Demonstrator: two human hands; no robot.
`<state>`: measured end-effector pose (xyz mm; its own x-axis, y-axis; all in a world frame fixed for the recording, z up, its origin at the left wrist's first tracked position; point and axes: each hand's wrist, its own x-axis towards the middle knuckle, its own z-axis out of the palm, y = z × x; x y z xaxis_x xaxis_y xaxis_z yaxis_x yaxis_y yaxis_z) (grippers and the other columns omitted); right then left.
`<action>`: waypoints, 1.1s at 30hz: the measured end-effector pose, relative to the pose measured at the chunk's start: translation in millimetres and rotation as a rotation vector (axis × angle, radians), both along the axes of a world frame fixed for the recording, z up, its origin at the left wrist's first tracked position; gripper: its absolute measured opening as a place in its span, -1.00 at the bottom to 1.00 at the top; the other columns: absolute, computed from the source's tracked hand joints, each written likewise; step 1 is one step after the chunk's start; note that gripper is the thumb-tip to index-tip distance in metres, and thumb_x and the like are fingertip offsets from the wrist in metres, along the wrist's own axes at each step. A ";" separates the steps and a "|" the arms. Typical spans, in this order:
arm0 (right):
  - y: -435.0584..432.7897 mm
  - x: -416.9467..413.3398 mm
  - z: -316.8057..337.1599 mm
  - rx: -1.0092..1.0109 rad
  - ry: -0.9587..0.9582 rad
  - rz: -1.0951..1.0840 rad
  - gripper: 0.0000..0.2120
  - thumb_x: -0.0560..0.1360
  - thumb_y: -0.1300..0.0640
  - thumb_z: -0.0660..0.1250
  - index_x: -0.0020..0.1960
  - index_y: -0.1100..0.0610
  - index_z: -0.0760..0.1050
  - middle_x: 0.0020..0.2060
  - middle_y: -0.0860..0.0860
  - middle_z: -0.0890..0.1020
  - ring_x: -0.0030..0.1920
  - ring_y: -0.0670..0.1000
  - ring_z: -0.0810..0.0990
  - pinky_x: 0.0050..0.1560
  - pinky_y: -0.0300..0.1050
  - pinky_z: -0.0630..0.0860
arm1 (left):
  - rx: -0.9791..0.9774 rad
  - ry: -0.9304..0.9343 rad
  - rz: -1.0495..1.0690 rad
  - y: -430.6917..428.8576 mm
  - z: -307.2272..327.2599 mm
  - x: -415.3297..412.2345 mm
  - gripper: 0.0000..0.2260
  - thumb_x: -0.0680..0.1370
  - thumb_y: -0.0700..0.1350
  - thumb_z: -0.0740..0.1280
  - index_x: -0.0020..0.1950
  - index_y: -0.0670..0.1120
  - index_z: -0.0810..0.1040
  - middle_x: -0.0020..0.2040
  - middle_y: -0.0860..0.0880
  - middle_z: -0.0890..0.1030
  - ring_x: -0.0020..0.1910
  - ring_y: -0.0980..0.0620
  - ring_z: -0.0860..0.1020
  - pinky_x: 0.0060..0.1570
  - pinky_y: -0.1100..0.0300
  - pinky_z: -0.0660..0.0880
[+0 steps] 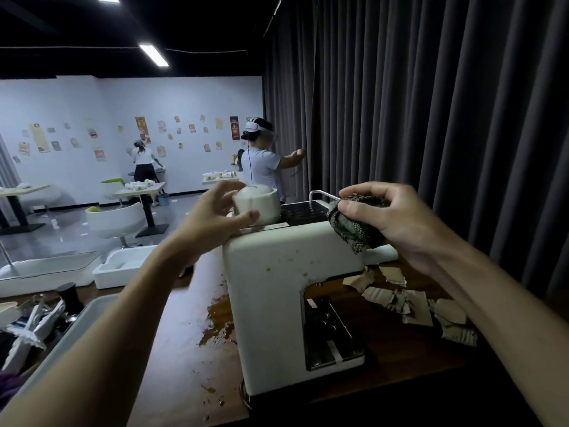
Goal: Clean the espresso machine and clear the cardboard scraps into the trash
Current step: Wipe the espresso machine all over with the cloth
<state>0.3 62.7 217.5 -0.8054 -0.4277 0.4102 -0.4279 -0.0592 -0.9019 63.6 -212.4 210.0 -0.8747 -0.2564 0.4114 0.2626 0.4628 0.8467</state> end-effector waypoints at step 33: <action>-28.3 19.4 -110.4 0.029 0.837 -0.761 -0.70 0.55 0.17 0.35 0.24 0.28 0.55 0.22 0.19 0.45 0.14 0.17 0.55 0.14 -0.02 0.56 | -0.247 0.112 0.052 26.6 -40.5 44.5 -0.57 0.46 0.25 0.23 0.29 0.16 0.39 0.40 0.05 0.42 0.34 0.05 0.41 -0.04 0.44 0.32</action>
